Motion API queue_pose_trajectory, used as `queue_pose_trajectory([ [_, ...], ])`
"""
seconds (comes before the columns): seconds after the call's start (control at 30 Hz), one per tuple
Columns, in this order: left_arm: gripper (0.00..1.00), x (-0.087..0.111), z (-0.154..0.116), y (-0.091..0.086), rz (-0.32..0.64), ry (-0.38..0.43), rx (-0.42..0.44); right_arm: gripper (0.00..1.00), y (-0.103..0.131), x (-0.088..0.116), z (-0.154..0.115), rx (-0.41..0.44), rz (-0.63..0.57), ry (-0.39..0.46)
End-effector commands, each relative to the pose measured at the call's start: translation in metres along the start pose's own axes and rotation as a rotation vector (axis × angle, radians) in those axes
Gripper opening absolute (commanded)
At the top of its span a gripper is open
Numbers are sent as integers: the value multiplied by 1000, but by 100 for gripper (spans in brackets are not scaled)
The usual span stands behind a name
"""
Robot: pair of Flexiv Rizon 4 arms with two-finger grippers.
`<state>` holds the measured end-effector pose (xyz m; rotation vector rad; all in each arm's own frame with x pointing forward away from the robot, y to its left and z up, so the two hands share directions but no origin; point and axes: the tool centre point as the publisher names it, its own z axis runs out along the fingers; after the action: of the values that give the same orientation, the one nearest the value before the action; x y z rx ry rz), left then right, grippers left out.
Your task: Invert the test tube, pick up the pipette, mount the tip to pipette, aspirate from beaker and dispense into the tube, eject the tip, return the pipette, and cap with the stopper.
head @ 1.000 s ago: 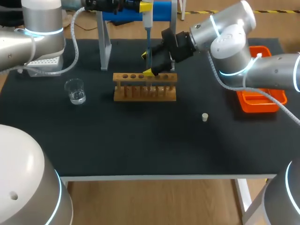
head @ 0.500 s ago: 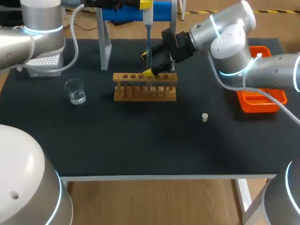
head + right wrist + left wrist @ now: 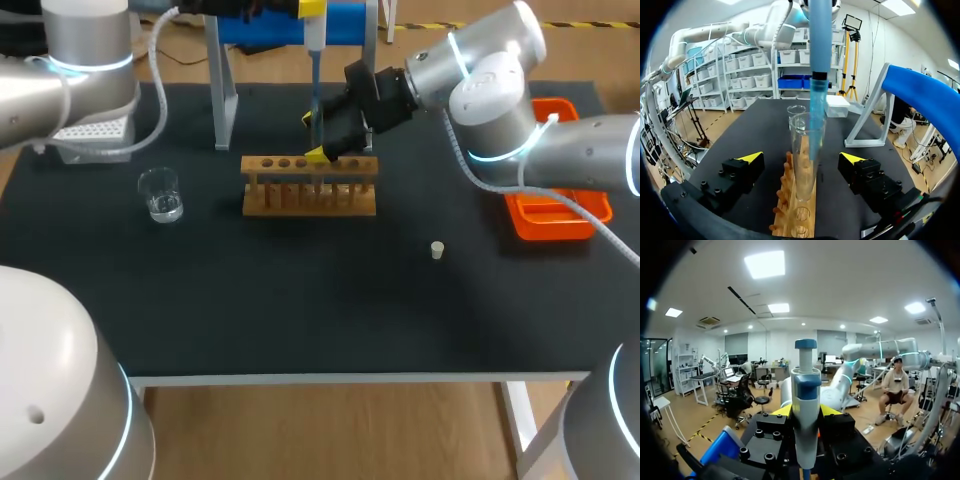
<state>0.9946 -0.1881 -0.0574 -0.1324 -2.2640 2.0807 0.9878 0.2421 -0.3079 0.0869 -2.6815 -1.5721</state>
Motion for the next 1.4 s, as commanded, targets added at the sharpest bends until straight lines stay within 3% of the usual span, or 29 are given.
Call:
queue_pose_trajectory([
  [0.03, 0, 1, 0, -3, -2, -4, -9, 100, 0, 0, -1, 2, 1, 1],
  [1.4, 0, 4, 6, -26, 22, -16, -18, 100, 0, 0, -1, 2, 1, 1],
])
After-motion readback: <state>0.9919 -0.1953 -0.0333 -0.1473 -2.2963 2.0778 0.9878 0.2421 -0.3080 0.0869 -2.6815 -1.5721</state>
